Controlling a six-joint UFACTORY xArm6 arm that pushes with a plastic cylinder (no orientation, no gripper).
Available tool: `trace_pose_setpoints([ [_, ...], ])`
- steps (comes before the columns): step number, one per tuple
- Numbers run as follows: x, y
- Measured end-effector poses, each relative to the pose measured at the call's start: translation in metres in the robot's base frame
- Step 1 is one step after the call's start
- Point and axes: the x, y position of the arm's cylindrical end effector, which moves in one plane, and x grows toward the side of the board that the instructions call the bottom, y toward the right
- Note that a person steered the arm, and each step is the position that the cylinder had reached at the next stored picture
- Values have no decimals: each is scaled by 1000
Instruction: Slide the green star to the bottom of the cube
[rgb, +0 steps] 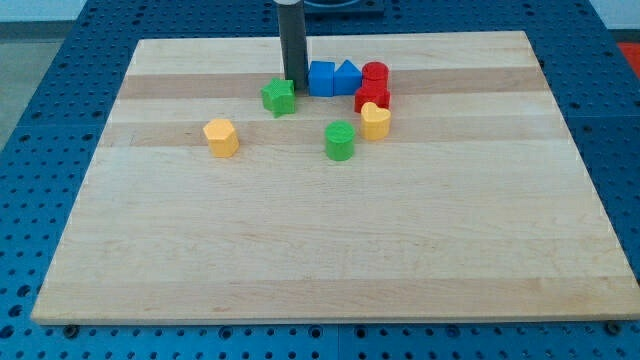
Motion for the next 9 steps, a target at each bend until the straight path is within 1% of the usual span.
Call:
trace_pose_setpoints([
  [2,-11,-1],
  [3,-13,-29],
  [4,-12,-69],
  [5,2,-78],
  [6,21,-78],
  [9,23,-37],
])
